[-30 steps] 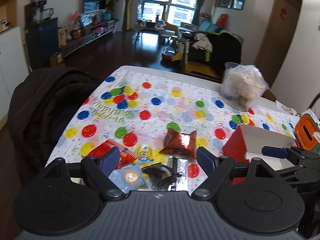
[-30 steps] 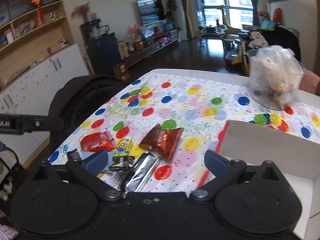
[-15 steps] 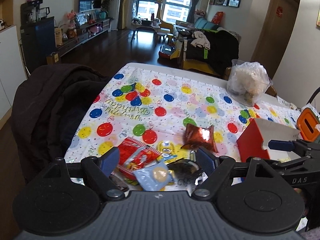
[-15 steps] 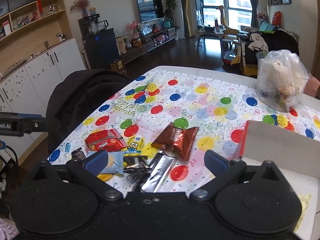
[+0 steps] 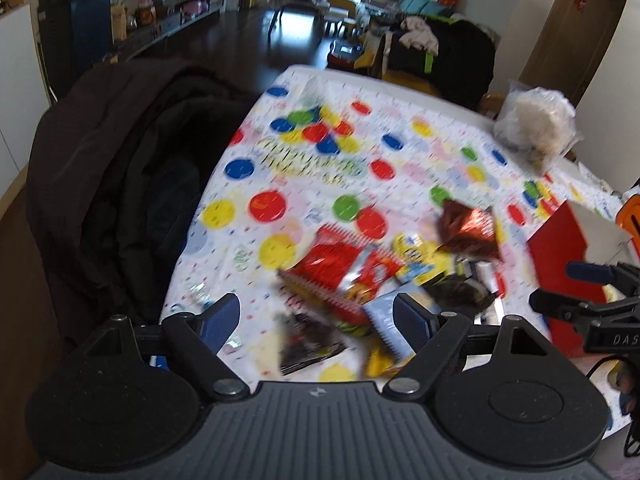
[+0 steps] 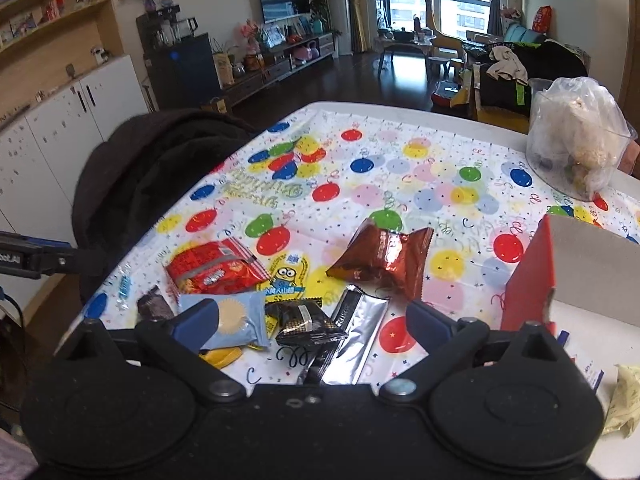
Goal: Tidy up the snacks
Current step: 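Grasp the brown chocolate packet with the left tool while the right tool grasps the black sesame packet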
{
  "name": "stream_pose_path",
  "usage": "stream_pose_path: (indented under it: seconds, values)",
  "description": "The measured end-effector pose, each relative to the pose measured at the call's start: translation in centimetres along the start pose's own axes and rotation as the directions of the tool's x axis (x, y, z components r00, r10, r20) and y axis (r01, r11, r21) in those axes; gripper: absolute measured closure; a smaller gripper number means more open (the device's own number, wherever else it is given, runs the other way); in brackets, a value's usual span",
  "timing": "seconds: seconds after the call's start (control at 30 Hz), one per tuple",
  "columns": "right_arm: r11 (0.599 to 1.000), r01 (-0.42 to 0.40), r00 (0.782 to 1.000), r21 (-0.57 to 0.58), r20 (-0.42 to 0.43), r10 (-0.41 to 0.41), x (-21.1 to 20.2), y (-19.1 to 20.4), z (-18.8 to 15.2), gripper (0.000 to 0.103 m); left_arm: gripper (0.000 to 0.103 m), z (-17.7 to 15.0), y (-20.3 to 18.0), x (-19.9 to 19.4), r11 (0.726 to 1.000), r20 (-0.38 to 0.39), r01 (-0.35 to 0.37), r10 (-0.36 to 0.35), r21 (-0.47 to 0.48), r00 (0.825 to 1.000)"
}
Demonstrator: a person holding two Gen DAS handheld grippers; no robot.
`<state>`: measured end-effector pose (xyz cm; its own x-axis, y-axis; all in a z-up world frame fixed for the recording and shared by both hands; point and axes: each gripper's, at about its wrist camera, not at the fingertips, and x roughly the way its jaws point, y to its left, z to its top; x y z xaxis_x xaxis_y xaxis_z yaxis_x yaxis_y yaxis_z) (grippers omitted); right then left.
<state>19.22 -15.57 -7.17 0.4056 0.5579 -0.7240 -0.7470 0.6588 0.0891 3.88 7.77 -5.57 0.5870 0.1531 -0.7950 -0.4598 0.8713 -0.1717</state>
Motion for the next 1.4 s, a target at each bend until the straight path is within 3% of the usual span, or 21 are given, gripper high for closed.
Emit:
stream_pose_path:
  seconds: [0.4, 0.73, 0.97, 1.13, 1.4]
  values:
    - [0.994, 0.038, 0.996, -0.104, -0.082, -0.047, 5.7, 1.1, 0.7, 0.032, 0.020, -2.0, 1.9, 4.9, 1.000, -0.135, 0.013, -0.012, 0.007, 0.991]
    - [0.986, 0.003, 0.989, -0.165, -0.144, -0.027, 8.5, 1.9, 0.8, 0.053, 0.042, -1.9, 0.7, 7.2, 0.998, -0.178, 0.054, -0.046, 0.039, 0.983]
    - [0.984, -0.005, 0.986, -0.180, -0.167, -0.026, 8.9, 2.4, 0.0, 0.059, 0.052, -2.0, -0.2, 8.6, 0.995, -0.201, 0.063, -0.048, 0.072, 0.979]
    - [0.983, -0.013, 0.985, -0.183, -0.171, -0.019, 8.7, 2.6, -0.4, 0.062, 0.066, -2.0, -0.4, 9.3, 0.995, -0.217, 0.064, -0.046, 0.076, 0.975]
    - [0.986, -0.009, 0.987, -0.165, -0.159, -0.017, 8.0, 2.6, -0.7, 0.064, 0.073, -2.2, 0.0, 9.2, 0.997, -0.210, 0.061, -0.051, 0.043, 0.976]
